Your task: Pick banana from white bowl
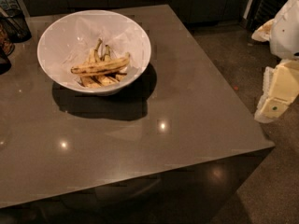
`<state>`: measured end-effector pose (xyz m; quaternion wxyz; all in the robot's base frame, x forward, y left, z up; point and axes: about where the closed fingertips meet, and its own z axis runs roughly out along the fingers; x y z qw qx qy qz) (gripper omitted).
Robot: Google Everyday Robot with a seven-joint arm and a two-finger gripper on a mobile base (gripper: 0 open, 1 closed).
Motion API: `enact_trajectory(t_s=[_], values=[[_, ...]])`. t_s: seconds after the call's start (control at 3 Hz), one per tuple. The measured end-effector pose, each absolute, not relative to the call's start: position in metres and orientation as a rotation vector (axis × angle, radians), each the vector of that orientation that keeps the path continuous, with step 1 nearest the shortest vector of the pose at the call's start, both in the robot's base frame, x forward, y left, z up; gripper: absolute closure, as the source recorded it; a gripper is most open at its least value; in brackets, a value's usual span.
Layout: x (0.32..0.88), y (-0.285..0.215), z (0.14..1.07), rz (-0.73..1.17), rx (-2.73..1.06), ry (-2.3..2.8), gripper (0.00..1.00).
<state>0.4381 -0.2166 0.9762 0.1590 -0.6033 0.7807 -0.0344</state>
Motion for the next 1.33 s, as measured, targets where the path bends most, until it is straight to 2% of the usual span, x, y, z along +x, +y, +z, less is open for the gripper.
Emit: enact_trajectory(t_s=[0.33,0.67,1.0,1.33], values=[[0.438,-0.217,0.976,-0.098,-1.725,2.232,0.00],[0.467,-0.187,0.986,-0.123,-1.828,2.179,0.00],[0.516,-0.135,1.001,-0.184,-1.991,2.071,0.00],[0.530,-0.103,1.012,-0.195,-2.011,1.986,0.00]])
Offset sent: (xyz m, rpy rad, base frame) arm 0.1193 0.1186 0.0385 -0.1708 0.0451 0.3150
